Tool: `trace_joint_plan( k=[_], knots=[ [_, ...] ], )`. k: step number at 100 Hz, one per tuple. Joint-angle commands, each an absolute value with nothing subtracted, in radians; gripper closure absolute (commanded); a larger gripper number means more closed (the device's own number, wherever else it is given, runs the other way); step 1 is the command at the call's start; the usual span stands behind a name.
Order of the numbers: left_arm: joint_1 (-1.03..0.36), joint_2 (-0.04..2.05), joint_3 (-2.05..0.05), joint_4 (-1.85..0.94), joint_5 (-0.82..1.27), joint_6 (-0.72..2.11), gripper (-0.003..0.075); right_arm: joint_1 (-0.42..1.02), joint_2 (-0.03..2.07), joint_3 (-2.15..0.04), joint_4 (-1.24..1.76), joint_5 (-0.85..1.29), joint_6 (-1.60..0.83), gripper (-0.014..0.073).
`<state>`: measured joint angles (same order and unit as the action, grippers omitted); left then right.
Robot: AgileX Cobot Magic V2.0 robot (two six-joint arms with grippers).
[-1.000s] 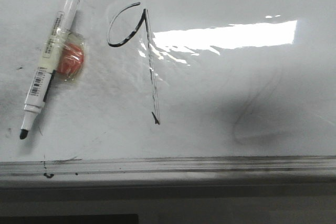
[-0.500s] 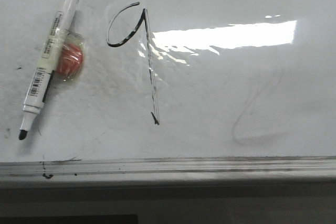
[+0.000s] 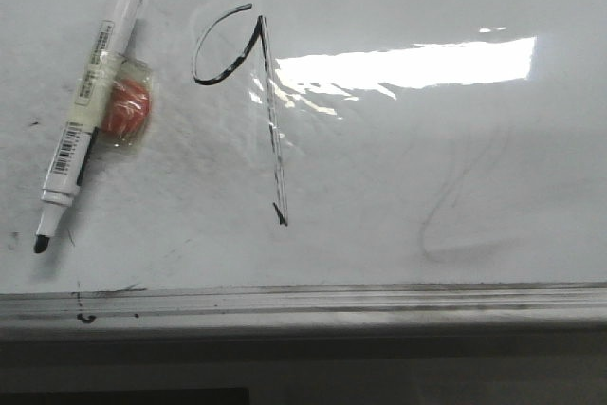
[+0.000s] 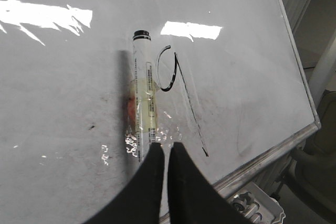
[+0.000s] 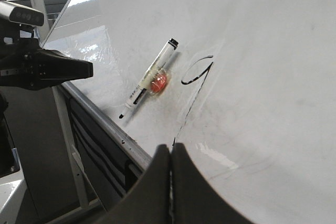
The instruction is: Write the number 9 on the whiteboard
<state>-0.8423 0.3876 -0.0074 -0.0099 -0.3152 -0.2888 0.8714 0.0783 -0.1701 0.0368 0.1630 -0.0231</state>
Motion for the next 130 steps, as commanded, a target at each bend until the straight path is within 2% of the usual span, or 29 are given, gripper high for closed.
trace_joint_plan(
  k=[1, 11, 21, 33, 54, 72, 90, 117, 130],
  knots=[
    [-0.845, 0.391, 0.003, -0.010, -0.395, -0.287, 0.0741, 0.870, 0.084, -0.196, 0.029, 0.087, -0.029, 0.0659],
    [-0.845, 0.391, 0.035, -0.015, -0.440, -0.287, 0.0741, 0.870, 0.084, -0.196, 0.029, 0.087, -0.029, 0.0659],
    [-0.836, 0.376, 0.035, -0.024, -0.362, -0.287, 0.0741, 0.870, 0.084, -0.196, 0.029, 0.087, -0.029, 0.0659],
    [-0.763, 0.296, 0.035, -0.071, -0.232, -0.287, 0.0741, 0.870, 0.084, -0.196, 0.029, 0.087, -0.029, 0.0659],
    [-0.514, 0.149, 0.035, -0.009, -0.062, -0.287, 0.0741, 0.870, 0.084, -0.196, 0.029, 0.087, -0.029, 0.0659],
    [-0.282, 0.041, 0.035, 0.031, 0.005, -0.279, 0.0741, 0.870, 0.084, -0.196, 0.029, 0.087, -0.029, 0.0659],
    [-0.113, -0.029, 0.035, 0.009, 0.125, -0.075, 0.0741, 0.870, 0.084, -0.196, 0.029, 0.087, -0.029, 0.0659],
    [-0.024, -0.034, 0.035, -0.025, 0.288, -0.047, 0.0741, 0.870, 0.084, -0.196, 0.029, 0.087, -0.029, 0.0659],
    [-0.015, -0.034, 0.035, -0.025, 0.288, -0.045, 0.0741, 0.870, 0.084, -0.196, 0.029, 0.087, -0.029, 0.0659]
  ],
)
